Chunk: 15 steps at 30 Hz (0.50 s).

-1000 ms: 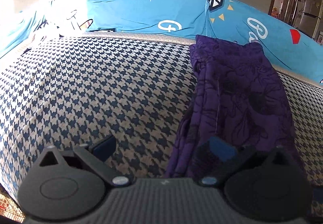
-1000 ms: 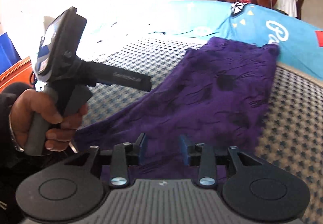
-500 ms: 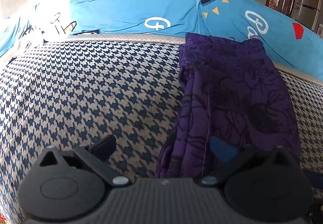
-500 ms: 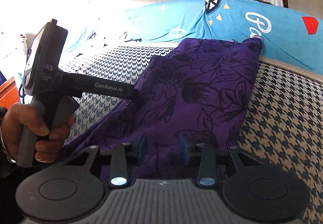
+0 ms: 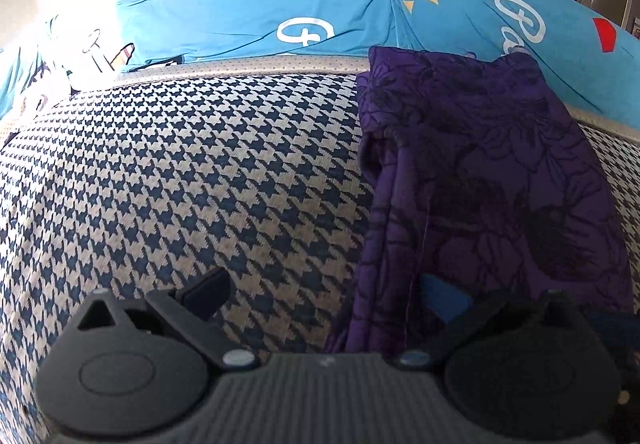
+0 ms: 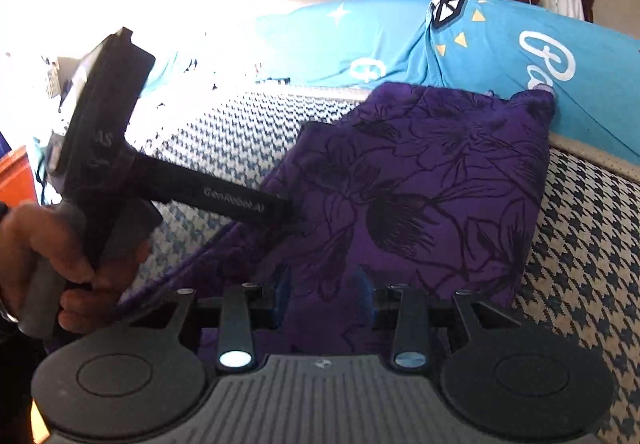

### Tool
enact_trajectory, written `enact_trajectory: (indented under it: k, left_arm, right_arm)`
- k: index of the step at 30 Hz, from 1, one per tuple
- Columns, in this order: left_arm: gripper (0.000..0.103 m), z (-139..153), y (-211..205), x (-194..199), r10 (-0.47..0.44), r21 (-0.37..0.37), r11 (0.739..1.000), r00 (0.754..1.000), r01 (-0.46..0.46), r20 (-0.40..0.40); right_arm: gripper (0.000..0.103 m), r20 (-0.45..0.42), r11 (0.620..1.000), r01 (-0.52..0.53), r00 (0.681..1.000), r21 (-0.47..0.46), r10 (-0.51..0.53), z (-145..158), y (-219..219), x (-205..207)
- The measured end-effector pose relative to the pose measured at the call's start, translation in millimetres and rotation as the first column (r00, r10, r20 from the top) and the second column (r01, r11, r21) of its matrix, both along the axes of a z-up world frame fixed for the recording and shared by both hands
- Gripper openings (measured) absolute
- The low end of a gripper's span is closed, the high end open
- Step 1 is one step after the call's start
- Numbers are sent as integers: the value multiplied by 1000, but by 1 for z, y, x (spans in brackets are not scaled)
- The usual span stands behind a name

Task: Fold clothes

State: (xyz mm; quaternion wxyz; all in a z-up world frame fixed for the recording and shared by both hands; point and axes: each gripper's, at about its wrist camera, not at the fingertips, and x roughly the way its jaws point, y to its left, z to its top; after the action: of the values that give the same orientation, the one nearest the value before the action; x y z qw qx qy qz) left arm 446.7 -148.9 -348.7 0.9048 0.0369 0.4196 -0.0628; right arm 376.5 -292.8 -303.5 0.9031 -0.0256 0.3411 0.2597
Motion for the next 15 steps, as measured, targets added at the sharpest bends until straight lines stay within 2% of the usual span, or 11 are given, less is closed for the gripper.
enact_trajectory:
  k: [3,8,12,15]
  left_arm:
    - [103,-6,2,6,10,7,1000,1000,-10,-9]
    - [103,-15,5,11,22,-2,1000,999,-22,-29]
    - [103,-17,6,11,20,-6,1000,999,-21,-27]
    - [103,-19,8,11,26,-19,999,999,-27,-33]
  right_arm:
    - [36,-46,998,32,998,-52,-35,-9,-3,6]
    - [36,-58,997,24,998,-77,-29,-10,-19,0]
    - [35,-101,999,42,994,-34,-45,-12,-40,-2]
    - [34,-94,998,27,995,-55,-33,-12,-45,-8]
